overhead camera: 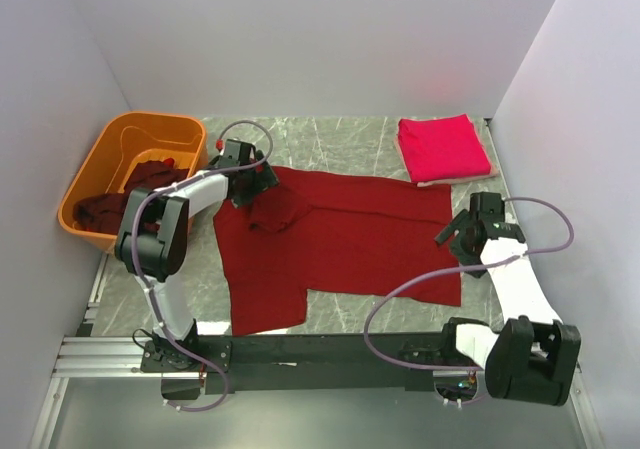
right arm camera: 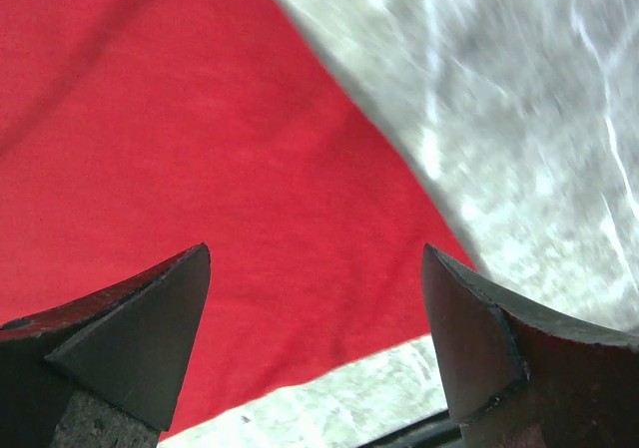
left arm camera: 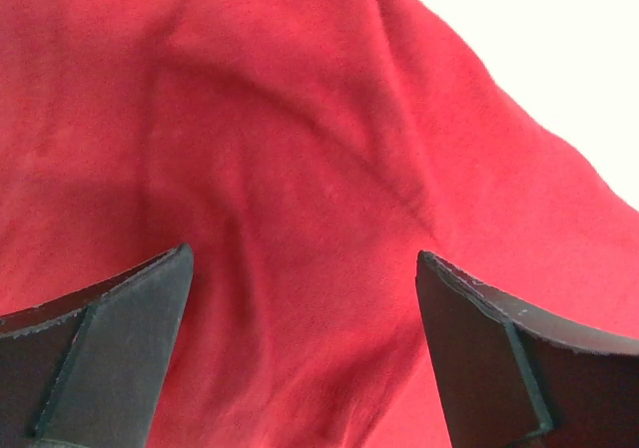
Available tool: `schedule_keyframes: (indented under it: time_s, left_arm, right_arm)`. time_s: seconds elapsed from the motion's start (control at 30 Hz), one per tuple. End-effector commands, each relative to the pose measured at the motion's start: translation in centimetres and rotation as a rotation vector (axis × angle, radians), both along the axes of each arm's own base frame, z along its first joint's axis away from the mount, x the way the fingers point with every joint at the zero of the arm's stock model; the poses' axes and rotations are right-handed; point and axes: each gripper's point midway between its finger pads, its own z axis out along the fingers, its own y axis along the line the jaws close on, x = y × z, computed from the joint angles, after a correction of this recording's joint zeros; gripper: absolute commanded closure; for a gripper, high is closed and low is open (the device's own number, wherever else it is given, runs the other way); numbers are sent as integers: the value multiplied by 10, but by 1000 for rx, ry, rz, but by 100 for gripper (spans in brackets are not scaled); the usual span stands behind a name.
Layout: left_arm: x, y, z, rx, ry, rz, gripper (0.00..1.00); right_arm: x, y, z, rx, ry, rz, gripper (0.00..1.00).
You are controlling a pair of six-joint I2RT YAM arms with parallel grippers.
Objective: Fold and stack the t-shirts
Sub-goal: Fold the tshirt
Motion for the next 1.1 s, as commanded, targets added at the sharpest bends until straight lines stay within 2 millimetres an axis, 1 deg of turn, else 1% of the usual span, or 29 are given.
schedule_keyframes:
  time_s: [0.0,0.07,0.1,0.13,0.17,0.2,0.27,0.3,0.37,0.4,0.43,0.47,0.5,0.53,0.57,0.6,0.63,0.67,0.7,0.73,0.8,0.83,0.87,0.93,0.97,1.03,1.07]
  left_arm:
    - [-9,16,44,27,-53,44,1]
    - [-14,19,55,33,-63,57,1]
    - [-18,20,72,27,-95,64,0]
    - [-28,23,73,46,-82,80,1]
    - [-34,25,78,54,-84,88,1]
    - [-41,26,97,50,-119,100,1]
    - [-67,28,94,70,-76,122,1]
    - [-80,30,106,59,-92,131,1]
    - [-117,28,90,65,-21,120,1]
    - [-131,26,100,50,-49,107,1]
    - [-154,20,83,70,-12,63,1]
    - [-171,19,87,65,-15,36,0]
    - [-185,16,81,66,6,4,0]
    - [-205,14,68,72,53,-26,1]
    - [-218,13,64,69,79,-40,1]
    - [-237,13,60,51,129,-44,1]
    - [-254,9,49,55,170,-71,1]
    - [-266,6,44,44,197,-87,1]
    - [-278,-3,44,-2,220,-110,1]
    - [-294,-9,33,-5,253,-168,0]
    - [-313,-11,22,-14,309,-197,1]
    - [-329,-10,11,-9,369,-205,3]
    - [-337,-9,7,-6,400,-208,8]
    - [-355,-8,-1,-8,462,-213,14]
    - [-361,-6,-3,1,483,-208,19]
    - [-369,-2,-4,3,502,-192,23]
    - [-371,-1,-5,2,505,-188,26]
  right_arm:
    - [32,-2,44,-25,-187,46,8]
    - [37,-1,50,-23,-222,56,8]
    - [40,-1,53,-24,-242,65,8]
    - [42,0,55,-22,-257,70,8]
    - [43,1,56,-17,-263,81,8]
    - [43,2,55,-17,-266,88,8]
    - [44,1,55,-23,-269,94,8]
    - [44,1,55,-28,-272,100,8]
    - [43,1,51,-31,-273,104,8]
    - [42,1,48,-31,-265,112,8]
    - [42,1,46,-31,-260,111,8]
    - [42,1,43,-29,-249,117,8]
    - [43,5,42,-14,-247,130,8]
    - [44,6,41,-8,-247,136,8]
    - [44,7,40,-4,-242,144,8]
    - [45,12,38,24,-241,160,8]
    - [45,12,38,26,-243,158,8]
    - [45,13,38,25,-244,161,8]
    - [45,12,38,21,-248,160,8]
    - [45,10,39,14,-249,154,8]
    - [47,13,40,23,-251,165,8]
    - [48,17,42,43,-257,182,8]
    - [48,18,41,48,-252,186,8]
    - [46,17,37,45,-235,180,8]
    - [45,15,35,35,-226,171,8]
    - [43,13,33,30,-213,166,8]
    - [43,12,33,22,-216,162,8]
